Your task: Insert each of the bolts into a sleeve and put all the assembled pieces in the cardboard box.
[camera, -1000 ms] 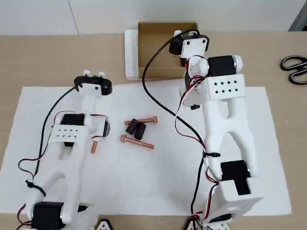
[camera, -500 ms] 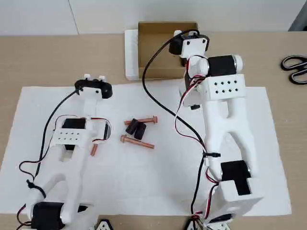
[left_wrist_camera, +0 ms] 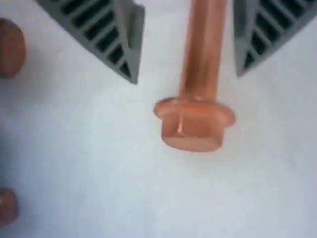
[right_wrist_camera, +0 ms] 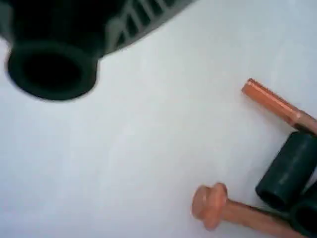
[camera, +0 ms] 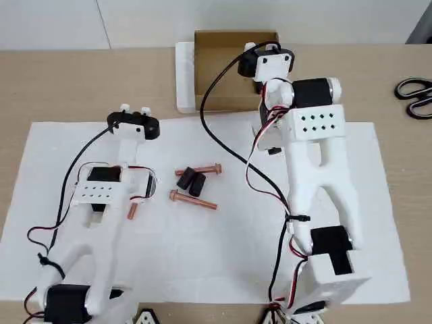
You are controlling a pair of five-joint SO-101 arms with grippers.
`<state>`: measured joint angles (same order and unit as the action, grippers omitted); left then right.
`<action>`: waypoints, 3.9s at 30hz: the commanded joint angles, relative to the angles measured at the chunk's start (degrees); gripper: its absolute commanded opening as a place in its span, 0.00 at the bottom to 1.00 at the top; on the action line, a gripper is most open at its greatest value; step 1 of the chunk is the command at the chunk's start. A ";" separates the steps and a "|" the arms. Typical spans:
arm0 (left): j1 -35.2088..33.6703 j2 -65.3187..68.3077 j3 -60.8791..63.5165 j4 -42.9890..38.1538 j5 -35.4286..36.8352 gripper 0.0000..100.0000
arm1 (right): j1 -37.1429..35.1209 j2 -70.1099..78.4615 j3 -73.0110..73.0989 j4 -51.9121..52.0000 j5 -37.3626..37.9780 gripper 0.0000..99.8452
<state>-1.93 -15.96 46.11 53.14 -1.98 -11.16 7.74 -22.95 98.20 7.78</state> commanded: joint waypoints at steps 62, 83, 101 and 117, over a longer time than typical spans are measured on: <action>2.81 9.85 -67.03 47.30 0.97 0.01 | 1.80 -28.70 -1.41 0.66 -0.79 0.00; 11.43 -11.52 -75.47 39.56 19.43 0.01 | -0.22 -67.56 46.68 -19.74 -0.88 0.00; 13.27 -11.34 -63.60 25.85 20.48 0.01 | -12.53 -105.27 98.20 -57.98 -11.16 0.00; 28.40 -19.96 -62.81 21.63 14.77 0.01 | -15.16 -111.08 106.81 -56.48 -11.52 0.00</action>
<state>24.88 -30.20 -14.29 70.99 11.82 -26.02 -102.77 84.13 41.49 -3.03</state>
